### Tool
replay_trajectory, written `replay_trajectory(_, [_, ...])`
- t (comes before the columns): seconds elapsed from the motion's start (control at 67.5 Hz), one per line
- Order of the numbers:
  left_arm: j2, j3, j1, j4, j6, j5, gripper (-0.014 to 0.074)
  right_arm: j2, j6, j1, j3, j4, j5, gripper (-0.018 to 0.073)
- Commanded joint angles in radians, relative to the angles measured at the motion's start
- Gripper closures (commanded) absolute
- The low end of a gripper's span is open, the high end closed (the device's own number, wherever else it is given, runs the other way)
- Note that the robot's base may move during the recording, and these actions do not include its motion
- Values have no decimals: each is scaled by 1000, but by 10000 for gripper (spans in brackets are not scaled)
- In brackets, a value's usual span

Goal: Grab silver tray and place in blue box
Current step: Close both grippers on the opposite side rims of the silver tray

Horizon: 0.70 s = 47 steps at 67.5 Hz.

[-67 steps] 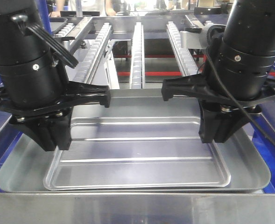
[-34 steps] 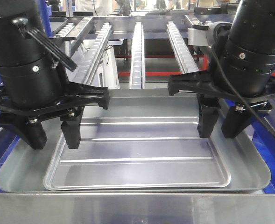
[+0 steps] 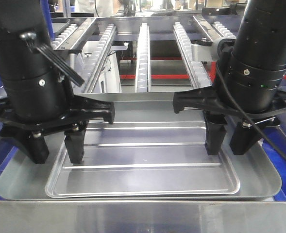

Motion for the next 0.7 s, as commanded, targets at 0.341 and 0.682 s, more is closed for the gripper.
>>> replay_trajectory(0.341, [3, -28, -4, 2, -28, -16, 353, -12, -13, 5, -22, -10, -25, 222])
replay_trajectory(0.682, [3, -28, -4, 2, -28, -16, 353, -12, -13, 5, -22, -10, -27, 222])
